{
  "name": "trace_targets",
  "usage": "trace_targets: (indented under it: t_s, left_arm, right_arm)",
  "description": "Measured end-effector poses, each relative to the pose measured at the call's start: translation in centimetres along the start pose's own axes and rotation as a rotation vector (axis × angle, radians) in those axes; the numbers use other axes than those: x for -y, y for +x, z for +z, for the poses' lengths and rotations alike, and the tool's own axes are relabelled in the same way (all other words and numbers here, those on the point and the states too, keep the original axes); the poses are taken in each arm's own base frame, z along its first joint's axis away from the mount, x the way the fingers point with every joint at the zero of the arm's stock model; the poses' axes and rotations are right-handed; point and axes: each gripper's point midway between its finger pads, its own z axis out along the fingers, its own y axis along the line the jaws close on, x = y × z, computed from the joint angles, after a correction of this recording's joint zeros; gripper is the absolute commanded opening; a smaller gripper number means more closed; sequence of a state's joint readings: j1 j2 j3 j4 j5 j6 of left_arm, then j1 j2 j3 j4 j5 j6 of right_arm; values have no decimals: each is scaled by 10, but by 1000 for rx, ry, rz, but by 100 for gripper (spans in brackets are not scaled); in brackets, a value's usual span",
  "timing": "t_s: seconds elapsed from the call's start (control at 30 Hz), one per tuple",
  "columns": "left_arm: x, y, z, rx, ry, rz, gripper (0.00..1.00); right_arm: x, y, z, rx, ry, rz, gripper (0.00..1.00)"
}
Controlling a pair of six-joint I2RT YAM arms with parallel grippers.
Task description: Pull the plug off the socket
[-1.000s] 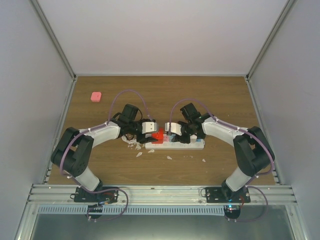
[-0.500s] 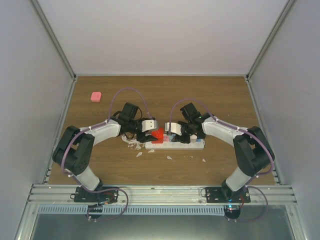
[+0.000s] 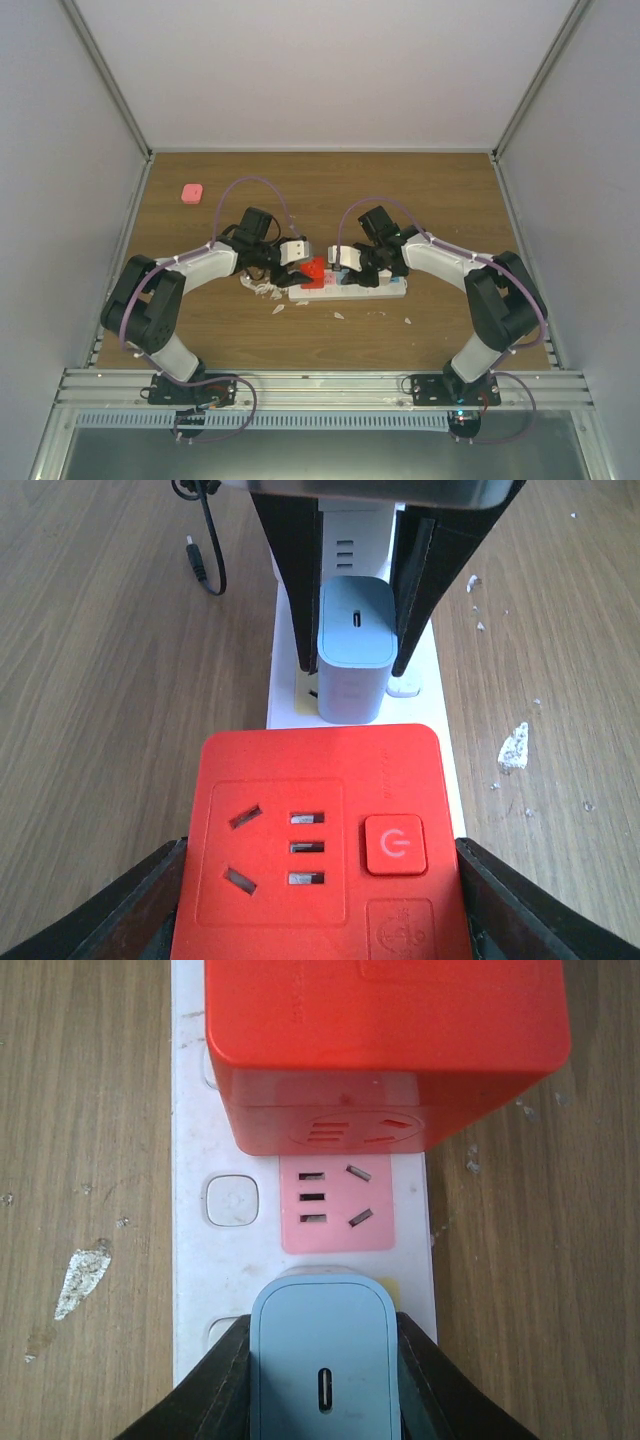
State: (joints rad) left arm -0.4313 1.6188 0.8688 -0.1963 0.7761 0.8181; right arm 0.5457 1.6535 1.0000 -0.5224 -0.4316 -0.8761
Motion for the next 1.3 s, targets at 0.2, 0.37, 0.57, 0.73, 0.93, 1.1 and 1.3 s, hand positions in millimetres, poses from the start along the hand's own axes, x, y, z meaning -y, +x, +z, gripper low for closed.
trace_targets:
  t_s: [0.2,0.37,0.57,0.73,0.93,1.1,1.3]
  left_arm:
    - [6,2,-5,-4,-19,11,25]
    - [5,1,-6,0,-20,-13,24]
    - [4,1,-7,10,-17,-44,23]
    - [3,0,-10,20,-13,-52,22]
    - [1,0,-13,31,-11,-56,22]
    - [1,1,-13,35,-13,-51,22]
    - [2,-1,-16,51,-42,-26,22]
  right_arm:
    - [-2,-4,2,12,-11,-15,12]
    - [-2,-5,3,12,-12,-17,12]
    - [-2,-5,3,14,-12,-19,12]
    - [-1,-6,3,20,-10,-21,12]
    - [-1,-8,3,27,-7,-25,12]
    - [0,-9,3,30,-3,-28,12]
    - [0,-7,5,16,-1,-33,12]
